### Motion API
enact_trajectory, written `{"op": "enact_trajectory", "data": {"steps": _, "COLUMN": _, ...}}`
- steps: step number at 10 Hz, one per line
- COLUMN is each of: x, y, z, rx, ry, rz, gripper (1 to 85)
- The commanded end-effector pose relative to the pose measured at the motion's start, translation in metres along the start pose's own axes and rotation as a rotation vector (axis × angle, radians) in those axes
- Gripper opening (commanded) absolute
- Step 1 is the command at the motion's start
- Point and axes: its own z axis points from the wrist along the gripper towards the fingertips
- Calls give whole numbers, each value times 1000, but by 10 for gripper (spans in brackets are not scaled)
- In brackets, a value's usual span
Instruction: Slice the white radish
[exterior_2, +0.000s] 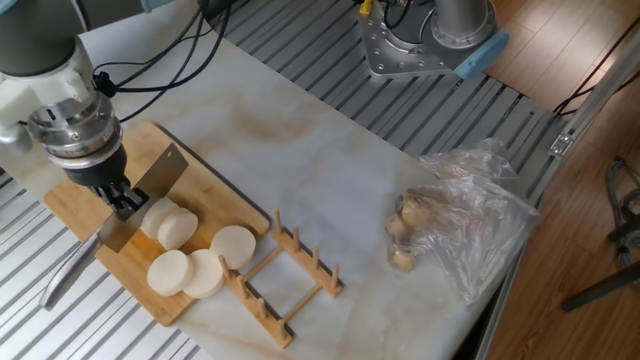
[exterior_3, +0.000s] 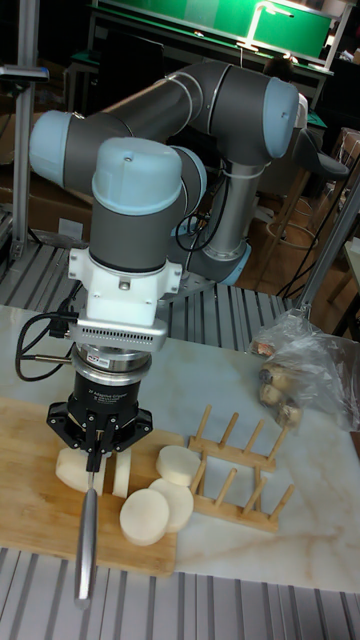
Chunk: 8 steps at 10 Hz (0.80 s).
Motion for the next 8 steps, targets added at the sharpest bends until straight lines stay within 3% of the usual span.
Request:
{"op": "enact_trajectory", "data": {"steps": 1, "x": 0, "y": 5, "z": 0, "rx": -17, "ry": -8, "rz": 14, "gripper": 13}}
{"op": "enact_trajectory", "data": {"steps": 5, "x": 2, "y": 2, "z": -2, "rx": -16, "ry": -6, "rz": 12, "gripper": 13}}
{"op": "enact_trajectory", "data": {"steps": 8, "x": -1, "y": -5, "z": -6, "rx": -38, "ry": 14, "rz": -1, "gripper": 13}}
